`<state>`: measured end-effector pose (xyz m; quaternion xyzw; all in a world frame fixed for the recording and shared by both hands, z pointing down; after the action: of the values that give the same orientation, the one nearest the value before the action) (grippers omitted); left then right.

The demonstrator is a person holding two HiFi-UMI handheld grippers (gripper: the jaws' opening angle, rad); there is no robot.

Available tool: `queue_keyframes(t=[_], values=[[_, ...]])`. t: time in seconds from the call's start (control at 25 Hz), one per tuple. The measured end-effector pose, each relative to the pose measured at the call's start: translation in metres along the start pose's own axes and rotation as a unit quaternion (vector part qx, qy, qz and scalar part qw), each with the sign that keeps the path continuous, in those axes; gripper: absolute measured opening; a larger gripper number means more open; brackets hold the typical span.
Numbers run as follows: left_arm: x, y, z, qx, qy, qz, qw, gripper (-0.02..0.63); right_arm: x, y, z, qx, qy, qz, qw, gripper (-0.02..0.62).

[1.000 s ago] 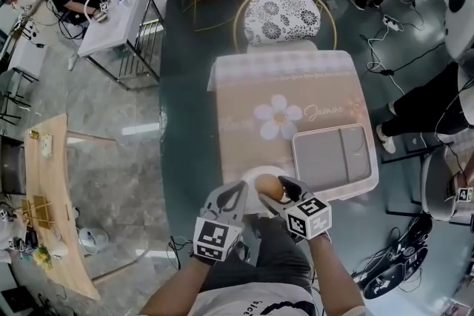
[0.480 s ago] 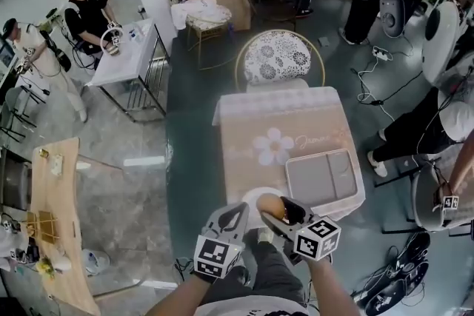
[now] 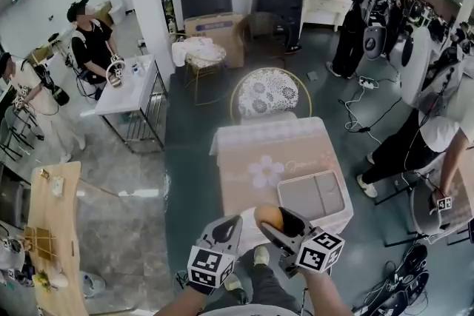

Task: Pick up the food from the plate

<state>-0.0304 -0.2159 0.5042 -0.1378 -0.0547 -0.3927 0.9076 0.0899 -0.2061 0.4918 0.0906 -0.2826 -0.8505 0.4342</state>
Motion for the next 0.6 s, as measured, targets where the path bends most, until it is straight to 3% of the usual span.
queue_keyframes(t=[0.6], values=[[-0.015,0.029,-0.076,-0.010,0.072,0.045,0.9963,0.005,-0.031,-0.047,-0.057,-0.030,0.089,-0.004,0.996,0.291]])
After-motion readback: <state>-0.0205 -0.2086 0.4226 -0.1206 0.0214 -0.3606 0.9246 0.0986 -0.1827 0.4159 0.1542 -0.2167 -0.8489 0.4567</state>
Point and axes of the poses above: the fingertips, and each gripper's own axes: x forward along the fingers, y to its right, z out of its underside, the point moved 3 cm from there along -x, backward along the fingers, and after that the axes turned 6 degrees about y, right-handed, at the moved point
